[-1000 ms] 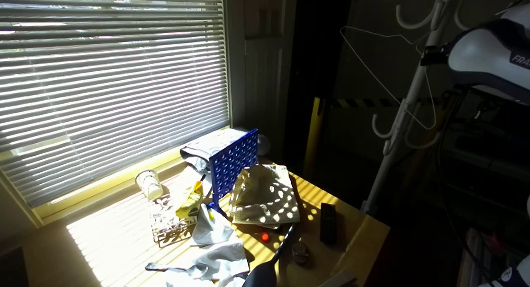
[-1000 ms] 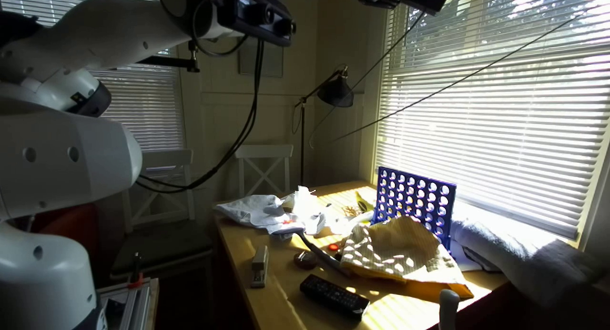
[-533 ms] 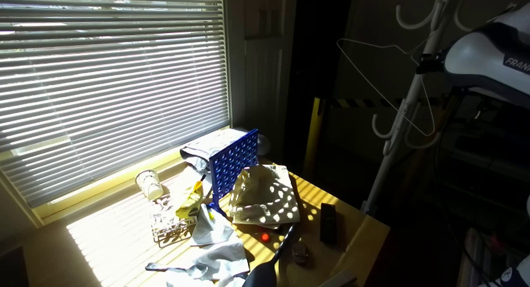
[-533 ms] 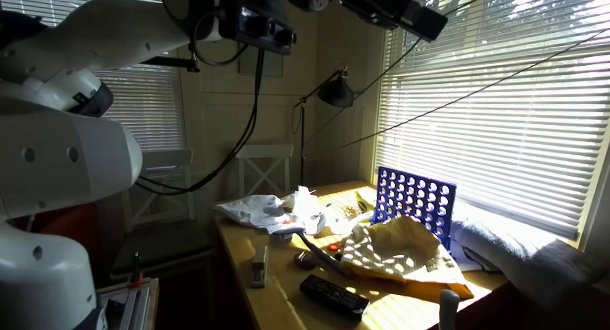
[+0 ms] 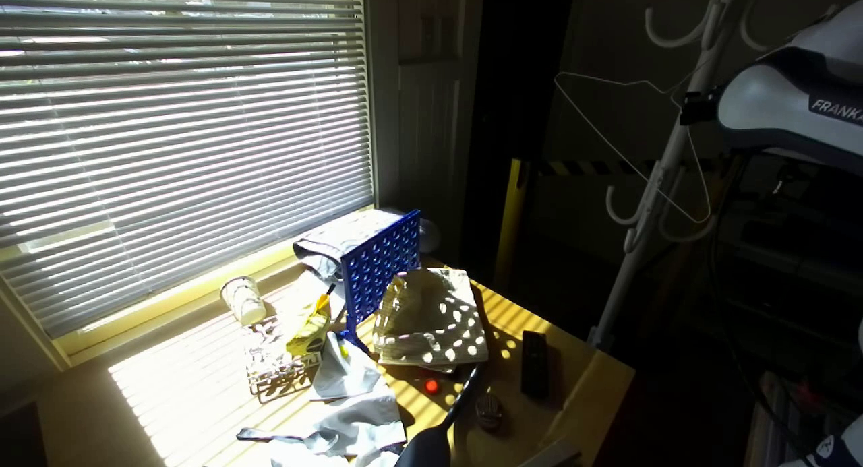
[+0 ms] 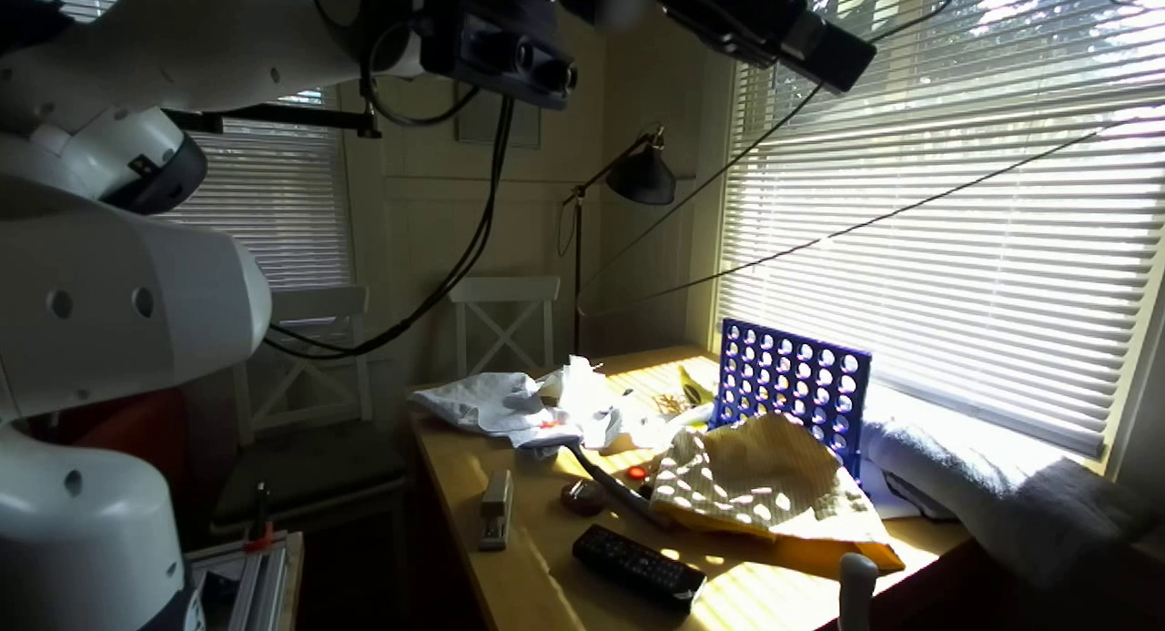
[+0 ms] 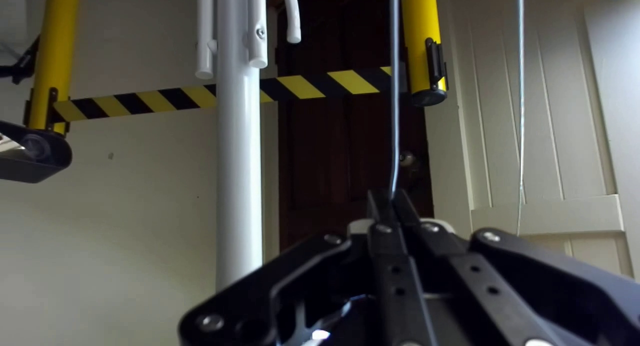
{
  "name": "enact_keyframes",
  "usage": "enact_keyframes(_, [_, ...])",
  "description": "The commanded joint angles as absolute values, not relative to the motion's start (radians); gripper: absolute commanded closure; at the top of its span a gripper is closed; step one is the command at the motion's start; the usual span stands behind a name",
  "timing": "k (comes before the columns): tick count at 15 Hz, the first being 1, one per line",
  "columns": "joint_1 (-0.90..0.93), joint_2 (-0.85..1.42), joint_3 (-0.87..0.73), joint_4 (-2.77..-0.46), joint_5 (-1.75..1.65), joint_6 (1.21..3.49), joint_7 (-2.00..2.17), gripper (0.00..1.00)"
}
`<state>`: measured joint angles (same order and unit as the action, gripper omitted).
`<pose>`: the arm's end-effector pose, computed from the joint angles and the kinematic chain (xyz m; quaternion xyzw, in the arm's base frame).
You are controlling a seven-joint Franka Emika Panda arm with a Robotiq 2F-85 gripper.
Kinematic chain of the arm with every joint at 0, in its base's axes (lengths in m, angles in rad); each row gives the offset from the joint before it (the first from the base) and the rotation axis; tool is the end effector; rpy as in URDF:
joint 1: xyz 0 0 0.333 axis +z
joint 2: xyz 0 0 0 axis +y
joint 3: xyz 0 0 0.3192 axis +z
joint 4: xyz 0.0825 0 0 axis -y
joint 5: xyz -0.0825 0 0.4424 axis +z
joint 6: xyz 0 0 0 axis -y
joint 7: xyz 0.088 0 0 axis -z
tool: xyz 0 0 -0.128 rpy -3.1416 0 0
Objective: Put the hanger on the white stand
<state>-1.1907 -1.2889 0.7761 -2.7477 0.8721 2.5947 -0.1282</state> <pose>0.3516 -0.1505 0.5516 0.7888 -0.3644 0.4549 0.1950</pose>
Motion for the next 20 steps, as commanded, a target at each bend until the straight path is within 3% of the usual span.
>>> enact_keyframes(1, [-1.107, -1.140, 0.718, -2.739, 0.672, 2.685, 0.015, 0.99])
enact_keyframes(4, [-1.052, -1.072, 0.665, -2.736, 0.512, 2.722, 0.126, 0.98])
enact_keyframes(5, [-1.032, -1.056, 0.643, -2.735, 0.458, 2.729, 0.163, 0.74])
enact_keyframes(7, [-0.991, -1.019, 0.606, -2.735, 0.363, 2.747, 0.233, 0.67])
enact_keyframes(16, [-0.801, -0.931, 0.472, -2.742, 0.145, 2.782, 0.377, 0.05])
enact_keyframes(17, [-0.775, -0.926, 0.459, -2.745, 0.134, 2.784, 0.378, 0.00])
enact_keyframes(20, [-0.729, -0.921, 0.436, -2.745, 0.093, 2.756, 0.395, 0.00])
